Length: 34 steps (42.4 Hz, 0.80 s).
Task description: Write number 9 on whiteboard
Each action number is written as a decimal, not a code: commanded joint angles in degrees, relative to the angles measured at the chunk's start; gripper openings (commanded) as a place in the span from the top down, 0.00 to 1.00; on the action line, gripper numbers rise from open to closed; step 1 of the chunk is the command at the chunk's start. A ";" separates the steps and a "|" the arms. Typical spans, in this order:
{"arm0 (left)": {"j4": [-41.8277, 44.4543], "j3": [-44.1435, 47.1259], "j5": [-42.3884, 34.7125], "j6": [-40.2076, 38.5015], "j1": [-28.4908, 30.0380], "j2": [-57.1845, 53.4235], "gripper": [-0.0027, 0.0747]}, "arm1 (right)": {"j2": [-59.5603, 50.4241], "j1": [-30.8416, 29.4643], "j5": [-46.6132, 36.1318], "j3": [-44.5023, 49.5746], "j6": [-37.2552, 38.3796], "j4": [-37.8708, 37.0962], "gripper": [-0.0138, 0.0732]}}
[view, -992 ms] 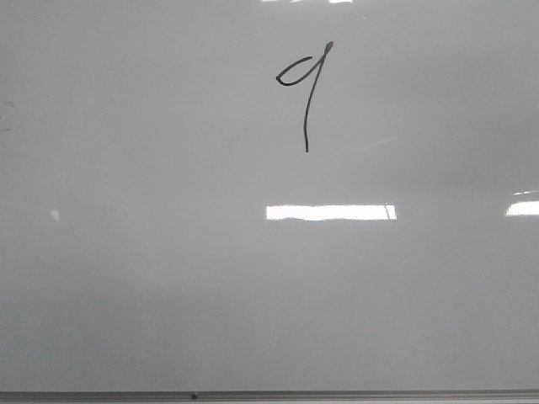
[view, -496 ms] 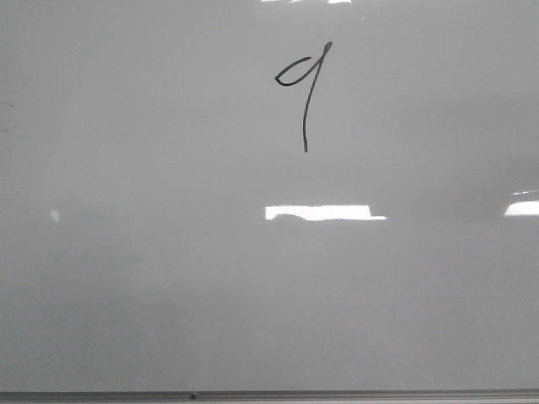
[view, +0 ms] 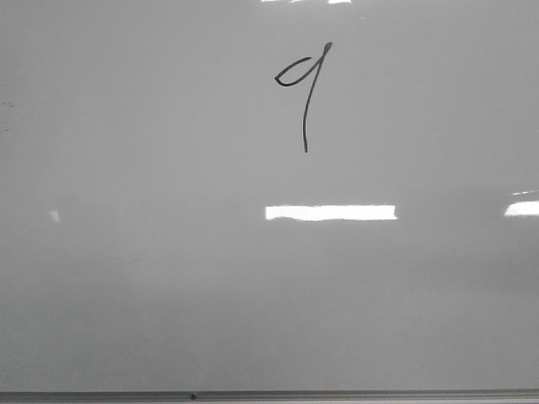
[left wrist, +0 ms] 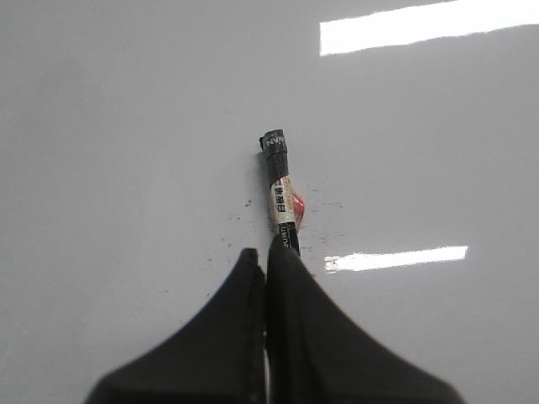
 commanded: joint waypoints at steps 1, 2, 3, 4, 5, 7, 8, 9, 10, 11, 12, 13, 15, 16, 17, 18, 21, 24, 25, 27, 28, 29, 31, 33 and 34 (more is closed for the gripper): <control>-0.60 0.08 -4.72 -0.23 0.07 -1.17 0.99 | -1.15 -0.31 -11.87 1.61 -0.13 -0.28 0.92; -0.60 0.08 -4.72 -0.23 0.07 -1.17 0.99 | -1.15 -0.37 -10.50 1.33 -0.13 -0.28 0.92; -0.60 0.08 -4.72 -0.23 0.07 -1.17 0.99 | -1.15 -0.37 -10.67 1.18 -0.13 -0.28 0.92; -0.60 0.08 -4.72 -0.23 0.07 -1.17 0.99 | -1.15 -0.56 -10.89 1.19 -0.13 -0.28 0.92; -0.60 0.08 -4.72 -0.23 0.07 -1.17 0.99 | -1.15 -0.64 -11.16 1.28 -0.13 -0.28 0.92; -0.60 0.08 -4.72 -0.23 0.07 -1.17 0.99 | -1.15 -0.76 -11.45 1.34 -0.13 -0.28 0.92; -0.60 0.08 -4.72 -0.23 0.07 -1.17 0.99 | -1.15 -0.85 -11.45 1.34 -0.13 -0.28 0.92; -0.60 0.08 -4.72 -0.23 0.07 -1.17 0.99 | -1.15 -0.85 -11.56 1.34 -0.13 -0.28 0.92; -0.60 0.08 -4.72 -0.23 0.07 -1.17 0.99 | -1.08 -0.85 -11.63 1.34 -0.13 -0.28 0.92; -0.60 0.08 -4.72 -0.23 0.07 -1.17 0.99 | -1.08 -0.85 -11.63 1.34 -0.13 -0.28 0.92; -0.60 0.08 -4.72 -0.23 0.07 -1.17 0.99 | -1.08 -0.85 -11.63 1.34 -0.13 -0.28 0.92; -0.60 0.08 -4.72 -0.23 0.07 -1.17 0.99 | -1.08 -0.85 -11.63 1.34 -0.13 -0.28 0.92; -0.60 0.08 -4.72 -0.23 0.07 -1.17 0.99 | -1.08 -0.85 -11.63 1.34 -0.13 -0.28 0.92; -0.60 0.08 -4.72 -0.23 0.07 -1.17 0.99 | -1.08 -0.85 -11.63 1.34 -0.13 -0.28 0.92; -0.60 0.08 -4.72 -0.23 0.07 -1.17 0.99 | -1.08 -0.85 -11.70 1.34 -0.13 -0.28 0.92; -0.60 0.08 -4.72 -0.23 0.07 -1.17 0.99 | -1.08 -0.85 -11.85 1.34 -0.13 -0.28 0.92; -0.60 0.08 -4.72 -0.23 0.07 -1.17 0.99 | -1.08 -0.85 -12.38 1.34 -0.13 -0.28 0.92; -0.60 0.08 -4.72 -0.23 0.07 -1.17 0.99 | -1.08 -0.85 -12.89 1.34 -0.08 -0.28 0.92; -0.60 0.08 -4.72 -0.23 0.07 -1.17 0.99 | -1.08 -0.85 -13.01 1.34 0.20 -0.28 0.92; -0.60 0.08 -4.72 -0.23 0.07 -1.17 0.99 | -1.08 -0.85 -12.94 1.34 1.54 -0.42 0.92; -0.60 0.08 -4.72 -0.23 0.07 -1.17 0.99 | -1.08 -0.85 -12.94 1.34 2.37 -0.77 0.92; -0.60 0.08 -4.72 -0.23 0.07 -1.17 0.99 | -1.08 -0.85 -12.94 1.34 3.66 -1.35 0.92; -0.60 0.08 -4.72 -0.23 0.07 -1.17 0.99 | -1.08 -0.85 -12.94 1.34 5.63 -2.29 0.92; -0.60 0.08 -4.72 -0.23 0.07 -1.17 0.99 | -1.08 -0.85 -13.00 1.34 8.07 -4.17 0.92; -0.60 0.08 -4.72 -0.23 0.07 -1.17 0.99 | -1.08 -0.85 -13.00 1.34 8.90 -4.85 0.92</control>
